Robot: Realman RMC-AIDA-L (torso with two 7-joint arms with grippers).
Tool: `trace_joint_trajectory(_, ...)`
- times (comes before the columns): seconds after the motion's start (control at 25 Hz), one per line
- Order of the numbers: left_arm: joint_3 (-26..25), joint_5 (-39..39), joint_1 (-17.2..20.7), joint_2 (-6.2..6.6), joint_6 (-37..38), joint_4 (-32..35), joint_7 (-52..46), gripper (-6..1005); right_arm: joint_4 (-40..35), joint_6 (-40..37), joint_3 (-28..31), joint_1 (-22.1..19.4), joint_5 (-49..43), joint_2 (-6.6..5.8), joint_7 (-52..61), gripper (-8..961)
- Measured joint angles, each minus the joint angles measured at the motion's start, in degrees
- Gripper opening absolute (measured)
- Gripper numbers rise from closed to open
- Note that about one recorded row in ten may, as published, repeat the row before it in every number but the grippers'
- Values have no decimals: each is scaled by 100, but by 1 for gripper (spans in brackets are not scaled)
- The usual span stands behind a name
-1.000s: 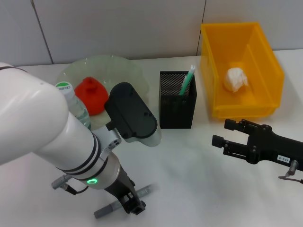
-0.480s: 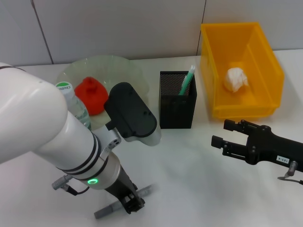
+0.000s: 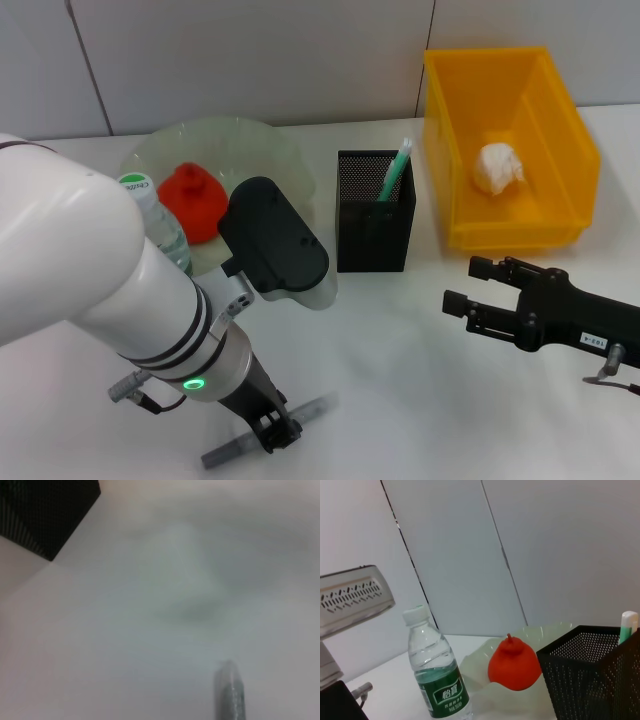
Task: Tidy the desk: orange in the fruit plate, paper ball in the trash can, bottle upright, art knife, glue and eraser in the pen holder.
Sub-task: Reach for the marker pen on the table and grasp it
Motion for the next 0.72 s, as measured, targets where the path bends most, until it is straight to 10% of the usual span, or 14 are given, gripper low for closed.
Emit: trace_joint_trajectory(0.72,9,14,-3,0,-53,-29,32,252,-19,0,0,42,0,0,1,765)
